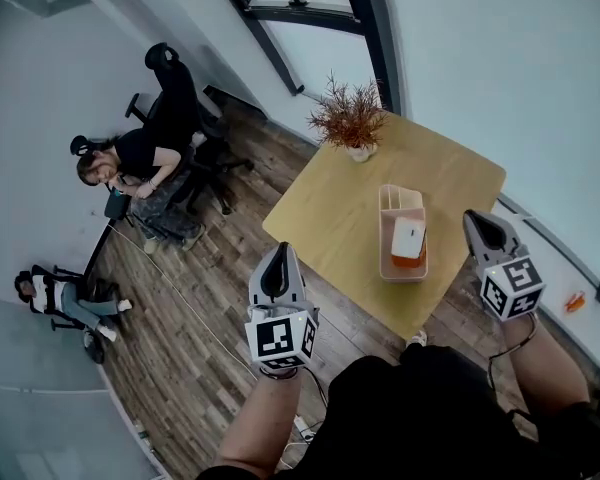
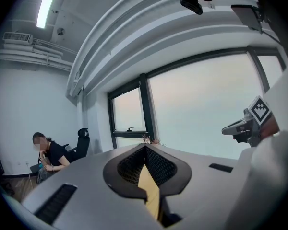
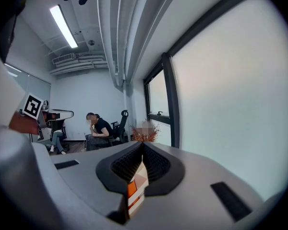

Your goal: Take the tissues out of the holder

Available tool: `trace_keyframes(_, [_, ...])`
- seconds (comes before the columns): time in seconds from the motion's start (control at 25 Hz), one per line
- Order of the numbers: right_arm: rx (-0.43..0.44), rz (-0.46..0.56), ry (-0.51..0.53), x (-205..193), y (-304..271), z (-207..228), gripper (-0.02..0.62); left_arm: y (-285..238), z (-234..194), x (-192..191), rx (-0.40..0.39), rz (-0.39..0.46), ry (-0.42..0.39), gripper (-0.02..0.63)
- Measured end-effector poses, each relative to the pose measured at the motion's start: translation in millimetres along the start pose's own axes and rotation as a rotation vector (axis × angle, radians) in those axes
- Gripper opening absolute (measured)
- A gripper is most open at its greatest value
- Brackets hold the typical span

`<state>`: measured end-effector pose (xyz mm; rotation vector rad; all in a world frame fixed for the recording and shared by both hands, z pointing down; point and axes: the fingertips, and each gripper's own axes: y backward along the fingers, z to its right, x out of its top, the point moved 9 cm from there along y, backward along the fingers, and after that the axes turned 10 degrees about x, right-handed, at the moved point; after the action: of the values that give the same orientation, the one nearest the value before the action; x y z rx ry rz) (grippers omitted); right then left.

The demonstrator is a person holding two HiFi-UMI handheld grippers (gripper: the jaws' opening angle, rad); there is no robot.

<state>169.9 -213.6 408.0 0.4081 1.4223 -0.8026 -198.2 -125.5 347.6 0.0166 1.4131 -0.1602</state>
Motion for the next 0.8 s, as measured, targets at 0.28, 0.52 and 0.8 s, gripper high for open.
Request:
trace_keyframes(0.28, [0.043,0.010,-0.052,-10.3,-31.7,-16.1,0.005,-27.0,3.0,-9.1,0.002,-0.045,-0.021,0.005])
trace_keyframes(0.52, [0.057,-0.055,-0.086,-30.4,-54.2,-36.2,0.006,-53.3,-6.4,-32.8,-0.031,-0.101,-0.030,0.005])
trace_keyframes(0.8, [0.035,-0.049,-0.105,-54.9,-74.3,-40.6,0.113,-78.9,-8.1,-67.3,-0.103,-0.134,-0.042,0.005])
